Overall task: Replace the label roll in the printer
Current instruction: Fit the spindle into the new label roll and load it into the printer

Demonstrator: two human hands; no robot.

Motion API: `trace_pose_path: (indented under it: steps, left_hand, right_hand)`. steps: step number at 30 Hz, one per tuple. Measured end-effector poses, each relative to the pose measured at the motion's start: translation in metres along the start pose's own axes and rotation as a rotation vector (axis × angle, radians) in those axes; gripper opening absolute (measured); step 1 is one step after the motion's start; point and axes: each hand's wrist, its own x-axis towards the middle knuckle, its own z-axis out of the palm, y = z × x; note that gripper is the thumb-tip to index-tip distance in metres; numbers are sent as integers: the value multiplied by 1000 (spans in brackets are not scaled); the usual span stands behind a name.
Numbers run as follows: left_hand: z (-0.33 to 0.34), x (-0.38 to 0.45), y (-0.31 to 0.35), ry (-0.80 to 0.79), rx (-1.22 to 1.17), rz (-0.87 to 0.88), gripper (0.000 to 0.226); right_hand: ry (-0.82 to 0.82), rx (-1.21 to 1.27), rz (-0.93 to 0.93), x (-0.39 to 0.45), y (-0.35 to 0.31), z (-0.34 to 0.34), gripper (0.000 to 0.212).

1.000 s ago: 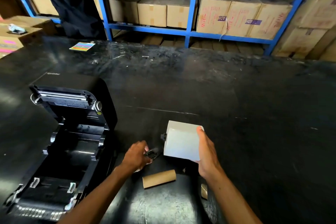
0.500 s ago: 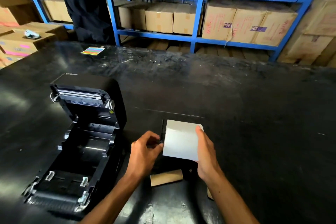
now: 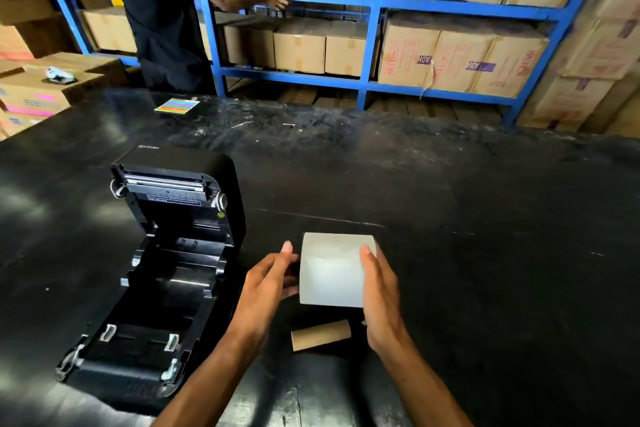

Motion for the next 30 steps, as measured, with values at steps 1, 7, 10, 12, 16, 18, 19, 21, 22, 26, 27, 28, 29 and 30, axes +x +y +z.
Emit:
trace_pose_path:
  steps: [1,7,10,12,16,18,19,21,22,26,27,28,29,30]
  left_hand:
    - [0,-2,2,24,-1,-14,39]
    - [-22,-13,14,99,55,-158,32]
    - [-48,-19,27,90,16,-184,32]
    - [-69,-20,34,143,-25,-157,27]
    - [-119,-19,44,220,-64,-95,23]
    - [-147,-18,51,234,-72,-55,22]
    - [-158,-17,54,234,-73,-29,21]
    - [-183,-14,57,227,-66,11,19]
    - [-195,-12,58,216,-63,16,18]
    - [-231,6,56,110,-8,-44,18]
    - [-237,10,53,89,27,-64,21]
    - [-243,14,49,72,62,-78,22]
    - [-248,18,44,61,103,-85,20]
    - [-253,22,39,51,149,-91,16]
  right_hand:
    - [-9,-29,-26,-3,1,4,36]
    - [-21,-222,-100,-21,6,36,65]
    - [-64,-249,-122,-32,4,59,62]
    - [-116,-263,-150,-39,2,79,53]
    - [-288,-359,-120,-49,-5,124,58]
    - [-329,-379,-101,-55,-7,150,56]
    - [-336,-401,-109,-57,-6,160,55]
    - [-335,-497,-108,-62,-2,183,55]
    - [-329,-546,-108,-65,1,193,56]
    - [-310,-607,-89,-70,16,221,58]
    - [-303,-624,-81,-70,21,224,57]
    - [-299,-646,-73,-70,26,227,57]
    - [-298,-671,-63,-70,31,227,57]
    - [-292,-698,-49,-70,36,228,57]
